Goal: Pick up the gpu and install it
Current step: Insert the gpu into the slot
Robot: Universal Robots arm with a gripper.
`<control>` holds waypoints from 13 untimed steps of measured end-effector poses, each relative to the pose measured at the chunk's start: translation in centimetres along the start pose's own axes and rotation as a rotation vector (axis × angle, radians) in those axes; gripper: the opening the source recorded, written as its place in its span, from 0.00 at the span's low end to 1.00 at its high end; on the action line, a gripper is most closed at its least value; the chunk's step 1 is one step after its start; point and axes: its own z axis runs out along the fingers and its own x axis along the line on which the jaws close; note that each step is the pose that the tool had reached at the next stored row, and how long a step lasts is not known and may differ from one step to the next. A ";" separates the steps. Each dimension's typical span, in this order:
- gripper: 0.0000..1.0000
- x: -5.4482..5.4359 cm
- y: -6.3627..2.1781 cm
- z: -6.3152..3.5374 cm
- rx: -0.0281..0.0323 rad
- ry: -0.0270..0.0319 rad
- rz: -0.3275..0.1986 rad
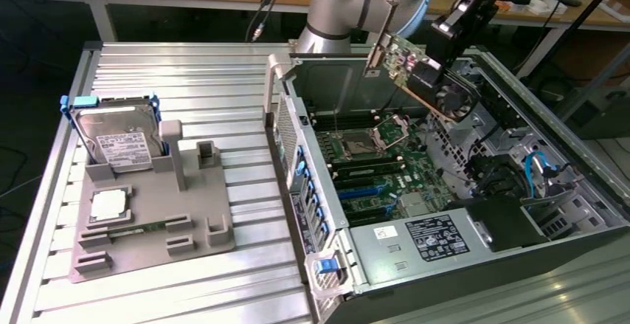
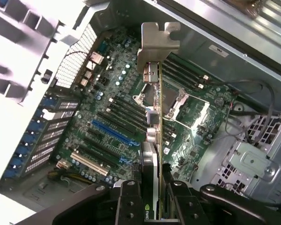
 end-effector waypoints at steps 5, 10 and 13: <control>0.27 0.0 0.00 0.18 -0.0010 0.0022 -0.117; 0.27 0.0 0.00 0.30 -0.0018 0.0038 -0.208; 0.27 0.0 -0.01 0.40 -0.0025 0.0053 -0.287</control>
